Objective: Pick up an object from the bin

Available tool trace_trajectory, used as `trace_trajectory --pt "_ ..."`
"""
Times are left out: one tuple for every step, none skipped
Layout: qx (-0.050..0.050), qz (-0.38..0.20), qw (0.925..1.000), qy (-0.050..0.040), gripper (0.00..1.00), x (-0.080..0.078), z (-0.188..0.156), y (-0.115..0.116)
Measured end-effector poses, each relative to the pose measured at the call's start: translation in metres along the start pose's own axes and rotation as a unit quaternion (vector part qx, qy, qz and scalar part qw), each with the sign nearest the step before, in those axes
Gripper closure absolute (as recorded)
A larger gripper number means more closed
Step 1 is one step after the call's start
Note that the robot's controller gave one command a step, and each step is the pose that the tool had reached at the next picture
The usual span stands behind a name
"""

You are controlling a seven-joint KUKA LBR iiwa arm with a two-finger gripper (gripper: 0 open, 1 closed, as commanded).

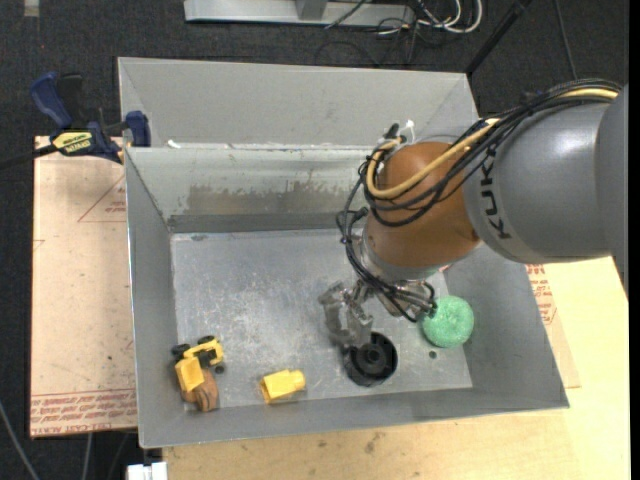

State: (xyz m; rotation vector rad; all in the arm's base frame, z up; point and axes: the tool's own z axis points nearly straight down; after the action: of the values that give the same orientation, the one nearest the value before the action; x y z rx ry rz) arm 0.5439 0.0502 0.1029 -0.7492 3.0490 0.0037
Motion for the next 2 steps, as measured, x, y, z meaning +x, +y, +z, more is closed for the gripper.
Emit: trace_trajectory --pt "0.000 0.000 1.0000 0.0000 0.00 0.0000 0.0000 0.0000" --pt "0.000 0.000 1.0000 0.0000 1.00 0.0000 0.0001 0.0000"
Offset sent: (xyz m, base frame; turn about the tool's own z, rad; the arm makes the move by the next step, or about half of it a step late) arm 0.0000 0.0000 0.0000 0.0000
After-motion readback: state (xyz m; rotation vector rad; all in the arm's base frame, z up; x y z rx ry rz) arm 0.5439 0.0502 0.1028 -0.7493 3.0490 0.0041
